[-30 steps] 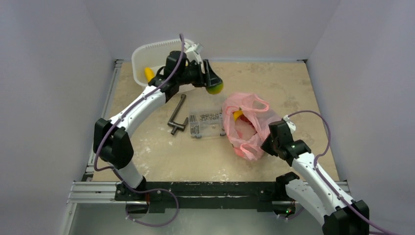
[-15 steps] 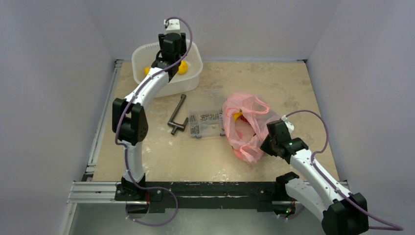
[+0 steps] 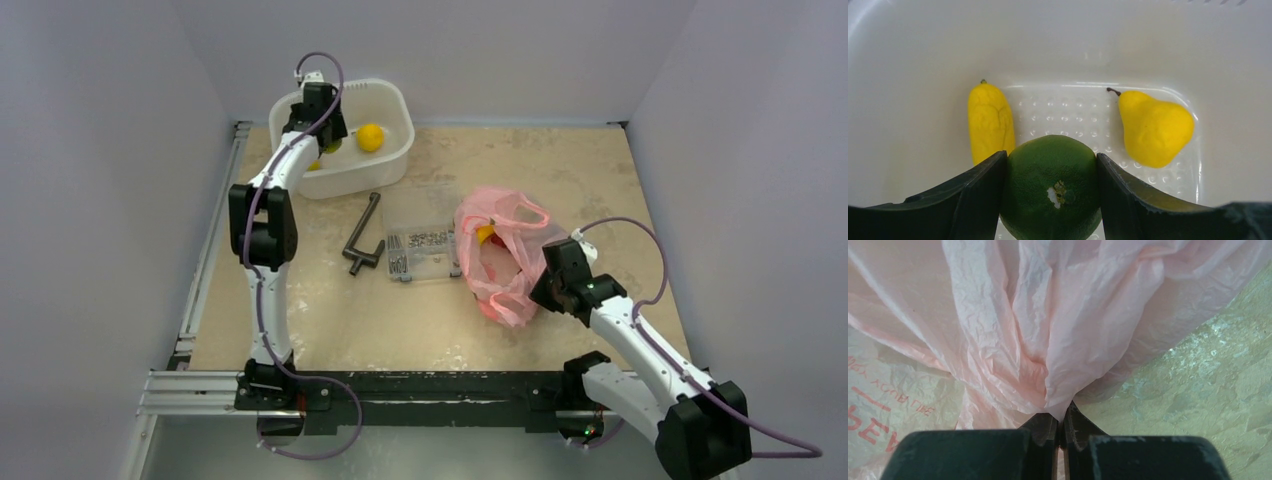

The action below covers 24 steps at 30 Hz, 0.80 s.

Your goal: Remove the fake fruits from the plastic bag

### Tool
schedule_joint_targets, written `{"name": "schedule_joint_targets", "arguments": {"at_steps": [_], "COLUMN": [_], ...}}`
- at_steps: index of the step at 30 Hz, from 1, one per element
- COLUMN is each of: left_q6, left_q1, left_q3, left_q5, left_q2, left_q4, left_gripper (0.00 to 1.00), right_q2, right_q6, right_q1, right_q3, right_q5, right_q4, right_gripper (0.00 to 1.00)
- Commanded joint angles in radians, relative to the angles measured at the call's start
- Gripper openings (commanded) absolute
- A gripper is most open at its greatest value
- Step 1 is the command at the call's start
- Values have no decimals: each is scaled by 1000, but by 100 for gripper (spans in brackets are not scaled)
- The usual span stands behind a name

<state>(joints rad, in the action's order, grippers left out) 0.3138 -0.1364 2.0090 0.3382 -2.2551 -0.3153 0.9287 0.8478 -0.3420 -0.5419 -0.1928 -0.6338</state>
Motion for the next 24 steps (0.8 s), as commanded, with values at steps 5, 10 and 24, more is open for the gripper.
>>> {"name": "schedule_joint_targets", "arguments": {"at_steps": [5,10,24], "left_q6": [96,201,173], "left_q1": [28,62,87], "left_q3": [54,65,122], "left_q5": [-72,-157,-240], "left_q2": [-62,-81,-15], "left_q4": [-84,-120,-169], "left_gripper": [16,35,78], "right_q2": [-21,-26,-95], "right_q6": [-41,-24,17], "right_q1": [-5,-4,-5], "right_q3": [-47,-32,-34], "right_q5": [-17,-22,-45], "right_q4": [22,31,-21], "right_gripper": [0,0,0]}}
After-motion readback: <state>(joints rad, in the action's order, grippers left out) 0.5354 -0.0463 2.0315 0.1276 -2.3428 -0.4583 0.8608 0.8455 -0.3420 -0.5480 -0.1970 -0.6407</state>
